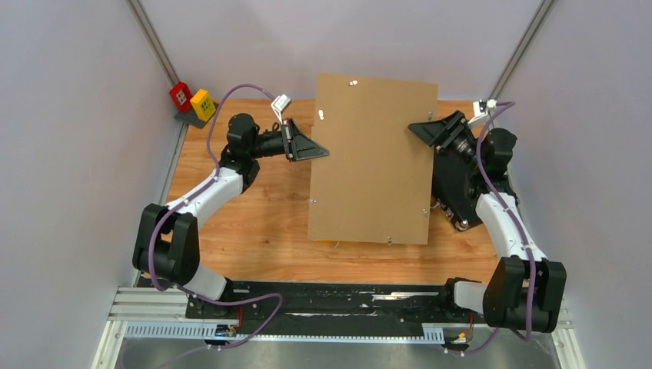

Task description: Put the photo into the frame

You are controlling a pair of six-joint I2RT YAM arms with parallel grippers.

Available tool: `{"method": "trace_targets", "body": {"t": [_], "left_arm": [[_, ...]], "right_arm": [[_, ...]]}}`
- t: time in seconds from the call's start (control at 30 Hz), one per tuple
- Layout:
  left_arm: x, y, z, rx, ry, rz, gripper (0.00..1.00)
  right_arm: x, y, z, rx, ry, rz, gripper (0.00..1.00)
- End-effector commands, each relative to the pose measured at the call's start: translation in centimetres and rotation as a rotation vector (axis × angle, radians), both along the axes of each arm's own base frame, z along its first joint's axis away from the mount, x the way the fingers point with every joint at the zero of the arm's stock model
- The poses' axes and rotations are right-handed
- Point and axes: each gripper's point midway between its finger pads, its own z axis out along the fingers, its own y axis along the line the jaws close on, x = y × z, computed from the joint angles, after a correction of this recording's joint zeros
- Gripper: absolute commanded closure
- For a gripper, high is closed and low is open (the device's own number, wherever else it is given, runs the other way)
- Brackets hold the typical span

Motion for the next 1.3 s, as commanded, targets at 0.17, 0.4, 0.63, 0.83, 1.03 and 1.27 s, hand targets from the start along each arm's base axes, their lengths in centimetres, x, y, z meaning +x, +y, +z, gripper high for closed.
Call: {"method": "trace_targets", "body": {"t": [0.17, 0.4, 0.63, 0.83, 1.03, 1.27], "left_arm": [[2.2, 3.0, -0.1, 0.01, -0.004, 0.176, 1.0], [4.8, 5.7, -3.2, 0.051, 0.117, 0.322, 1.0], [6.0, 6.2, -4.7, 0.059, 0.16, 0.33, 1.0], [6.4, 5.9, -5.4, 0.066, 0.176, 0.308, 1.0], [6.6, 5.9, -5.0, 0.067, 0.141, 0.277, 1.0], [6.9, 6.0, -4.7, 0.077, 0.11, 0.263, 1.0]], "right_arm": [[0.1, -1.5, 1.7, -0.07, -0.073, -0.06, 0.25], [-0.7, -2.0, 3.1, -0.28, -0.154, -0.049, 0.26], [-4.6, 0.7, 1.3, -0.516, -0.215, 0.178, 0.31], [-8.9, 5.4, -3.7, -0.742, -0.284, 0.374, 0.31], [-11.4, 7.9, -9.0, -0.908, -0.317, 0.492, 0.32], [-13.4, 8.6, -13.2, -1.046, -0.337, 0.558, 0.34]]}}
